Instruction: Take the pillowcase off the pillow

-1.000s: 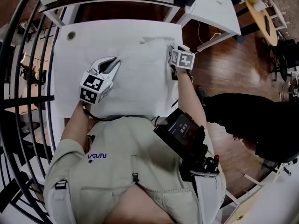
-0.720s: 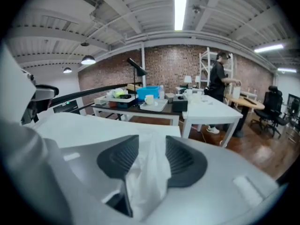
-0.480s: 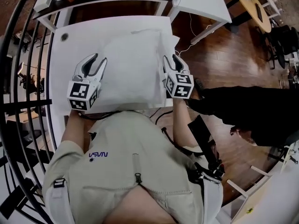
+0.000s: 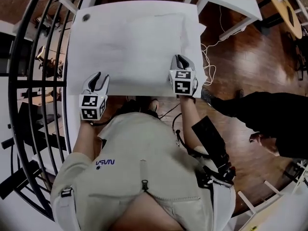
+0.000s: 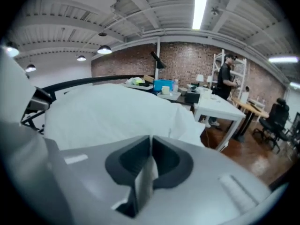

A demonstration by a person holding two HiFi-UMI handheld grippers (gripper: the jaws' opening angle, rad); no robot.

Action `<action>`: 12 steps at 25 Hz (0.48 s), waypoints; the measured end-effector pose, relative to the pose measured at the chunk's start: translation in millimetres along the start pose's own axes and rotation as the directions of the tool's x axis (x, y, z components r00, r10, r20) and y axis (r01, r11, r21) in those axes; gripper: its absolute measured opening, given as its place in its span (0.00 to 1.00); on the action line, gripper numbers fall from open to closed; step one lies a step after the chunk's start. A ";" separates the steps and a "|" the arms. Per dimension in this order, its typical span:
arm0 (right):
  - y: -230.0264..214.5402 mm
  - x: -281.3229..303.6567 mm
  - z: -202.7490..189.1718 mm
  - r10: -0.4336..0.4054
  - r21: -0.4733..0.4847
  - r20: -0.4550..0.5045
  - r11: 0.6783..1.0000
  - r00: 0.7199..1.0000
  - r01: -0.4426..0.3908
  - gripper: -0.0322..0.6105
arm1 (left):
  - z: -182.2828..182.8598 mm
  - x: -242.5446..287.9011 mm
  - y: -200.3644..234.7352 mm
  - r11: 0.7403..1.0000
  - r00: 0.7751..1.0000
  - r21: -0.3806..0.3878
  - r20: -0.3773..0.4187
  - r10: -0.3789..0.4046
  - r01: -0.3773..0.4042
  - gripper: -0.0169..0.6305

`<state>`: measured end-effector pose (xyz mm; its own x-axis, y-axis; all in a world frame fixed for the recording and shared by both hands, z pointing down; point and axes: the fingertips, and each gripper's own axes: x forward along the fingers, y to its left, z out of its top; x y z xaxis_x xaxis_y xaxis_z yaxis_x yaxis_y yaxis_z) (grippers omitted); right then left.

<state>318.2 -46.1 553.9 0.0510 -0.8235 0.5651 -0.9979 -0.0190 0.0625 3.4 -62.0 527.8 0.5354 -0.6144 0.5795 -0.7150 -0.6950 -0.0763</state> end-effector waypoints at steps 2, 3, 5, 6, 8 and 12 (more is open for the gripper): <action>-10.8 8.6 5.0 -0.059 -0.019 -0.001 0.998 0.998 0.059 0.07 | -17.0 21.8 -2.2 1.000 0.999 0.010 -0.034 -0.024 0.024 0.26; -14.4 13.1 6.5 -0.077 -0.026 -0.008 0.997 0.997 0.076 0.07 | -18.6 35.4 -2.4 0.999 0.998 0.013 -0.042 -0.037 0.037 0.26; -18.0 20.4 7.8 -0.101 -0.043 -0.023 0.994 0.995 0.100 0.07 | -12.8 62.6 -2.0 0.998 0.997 0.022 -0.056 -0.060 0.061 0.27; -18.9 22.0 8.4 -0.110 -0.048 -0.025 0.993 0.994 0.109 0.07 | -7.3 72.5 -1.3 0.997 0.996 0.028 -0.059 -0.068 0.070 0.27; -19.6 16.1 12.0 -0.125 -0.031 -0.013 0.992 0.992 0.125 0.08 | 4.4 77.8 1.3 0.996 0.996 0.041 -0.044 -0.076 0.078 0.27; -10.4 -30.7 46.0 -0.165 0.077 0.127 0.985 0.978 0.156 0.07 | 31.9 38.3 14.4 0.998 0.992 0.008 0.106 -0.069 0.069 0.21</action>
<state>325.1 -46.7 498.1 0.2096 -0.8742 0.4380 -0.9778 -0.1908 0.0869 27.9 -107.4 522.9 0.6283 -0.6010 0.4939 -0.6729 -0.7385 -0.0427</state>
